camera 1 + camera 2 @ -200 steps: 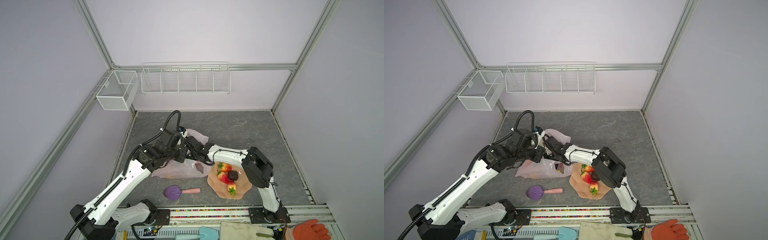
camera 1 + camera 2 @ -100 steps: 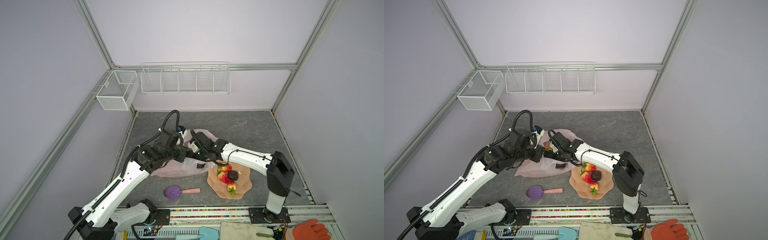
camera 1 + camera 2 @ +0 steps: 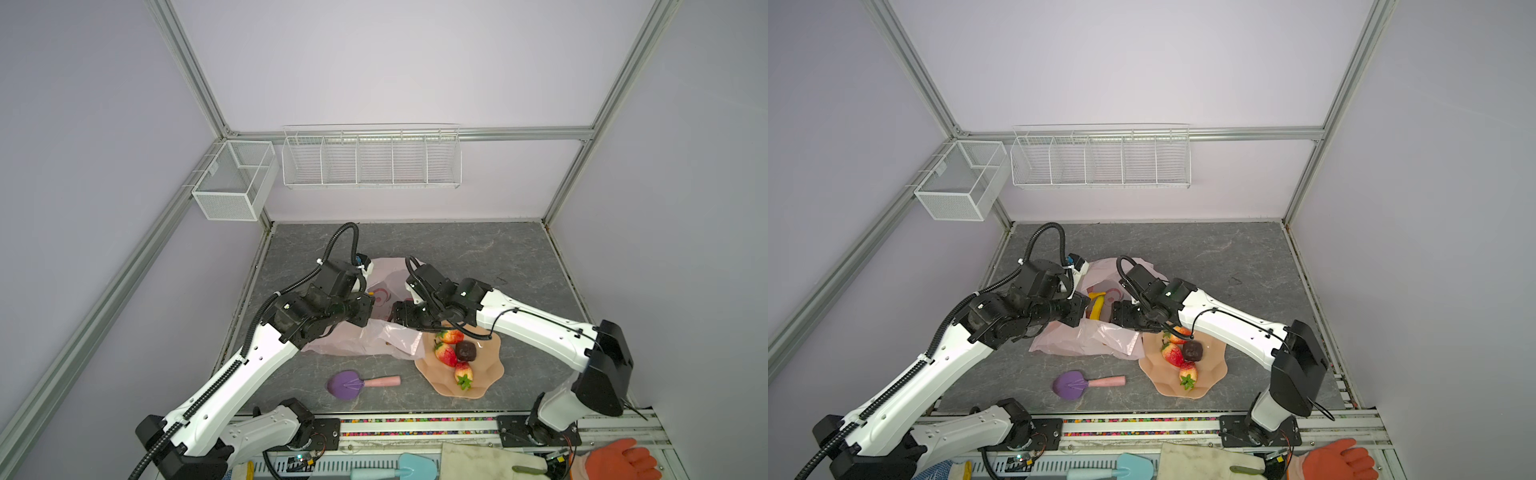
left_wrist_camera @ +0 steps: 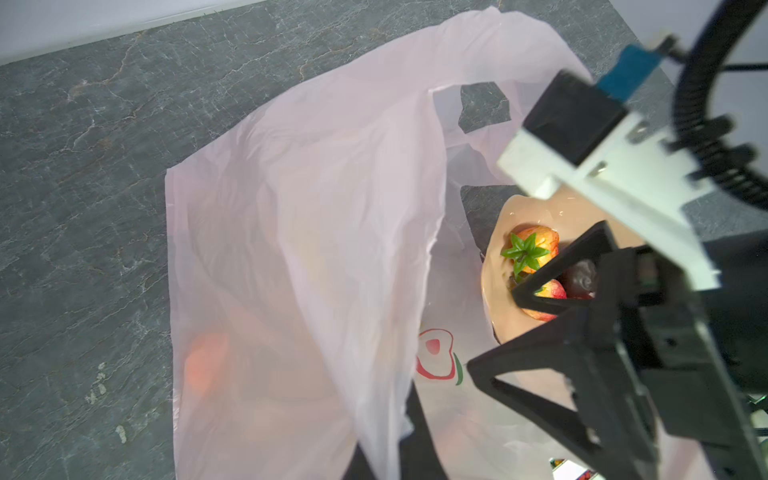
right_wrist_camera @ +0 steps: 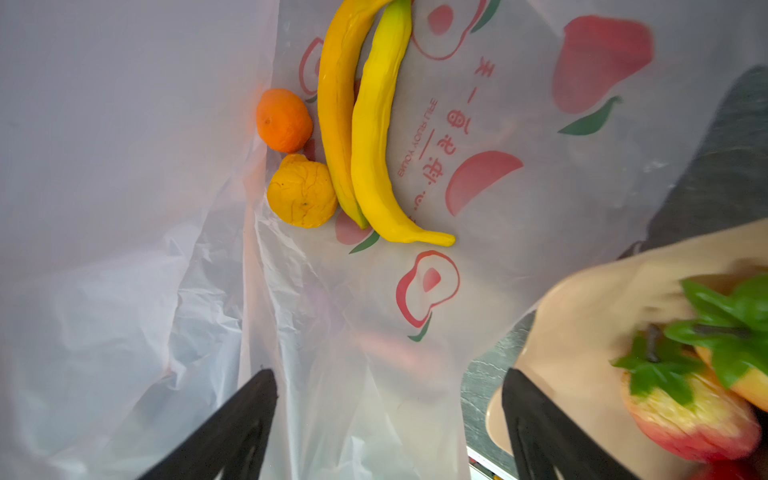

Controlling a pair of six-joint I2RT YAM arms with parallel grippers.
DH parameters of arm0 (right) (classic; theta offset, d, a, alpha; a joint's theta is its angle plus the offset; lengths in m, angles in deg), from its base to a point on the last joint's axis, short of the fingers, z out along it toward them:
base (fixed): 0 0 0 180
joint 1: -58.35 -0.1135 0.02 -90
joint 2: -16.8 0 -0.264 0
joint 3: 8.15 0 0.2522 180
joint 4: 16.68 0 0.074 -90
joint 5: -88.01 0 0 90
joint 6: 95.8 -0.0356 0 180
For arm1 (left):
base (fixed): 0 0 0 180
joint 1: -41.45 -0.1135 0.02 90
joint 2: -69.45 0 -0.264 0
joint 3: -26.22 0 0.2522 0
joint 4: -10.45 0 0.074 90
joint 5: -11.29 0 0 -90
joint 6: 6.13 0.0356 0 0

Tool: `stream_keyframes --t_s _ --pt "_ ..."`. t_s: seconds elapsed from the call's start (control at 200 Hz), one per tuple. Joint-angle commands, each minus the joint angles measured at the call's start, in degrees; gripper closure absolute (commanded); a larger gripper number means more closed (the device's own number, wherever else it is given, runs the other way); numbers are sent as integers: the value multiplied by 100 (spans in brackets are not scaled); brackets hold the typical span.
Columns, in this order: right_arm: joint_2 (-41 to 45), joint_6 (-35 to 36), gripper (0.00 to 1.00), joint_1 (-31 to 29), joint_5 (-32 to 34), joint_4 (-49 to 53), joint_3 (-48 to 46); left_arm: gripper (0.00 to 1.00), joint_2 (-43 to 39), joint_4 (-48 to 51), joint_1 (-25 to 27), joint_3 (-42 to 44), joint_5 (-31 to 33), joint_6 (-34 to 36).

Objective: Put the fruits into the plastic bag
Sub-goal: 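Withdraw the right gripper from the bag back over the bowl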

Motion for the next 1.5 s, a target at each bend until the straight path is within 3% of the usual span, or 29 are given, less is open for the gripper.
stream_keyframes --t_s 0.0,0.5,0.6,0.875,0.995,1.16,1.285,1.41,1.495 --pt "296 180 12 38 448 492 -187 100 -70 -60 3 59 -60 59" --pt "1086 -165 12 37 1480 2588 -496 100 -34 -132 4 79 -162 70" --pt "1320 -143 12 21 1423 2446 -724 100 -16 -140 0 77 -184 73" --pt "1696 383 12 -42 491 1242 -1083 100 56 -151 3 86 -209 80" --pt "1697 212 12 -48 635 1257 -1140 100 71 -177 6 117 -231 71" --pt "1503 -120 11 74 1581 1959 -977 100 98 -181 6 182 -286 79" --pt "1317 -87 11 200 1877 2198 -837 100 97 -165 3 185 -286 77" --pt "1330 126 11 286 1874 2136 -809 100 93 -147 7 205 -276 83" --pt "1554 422 11 326 1410 1555 -974 100 93 -145 7 218 -252 79"
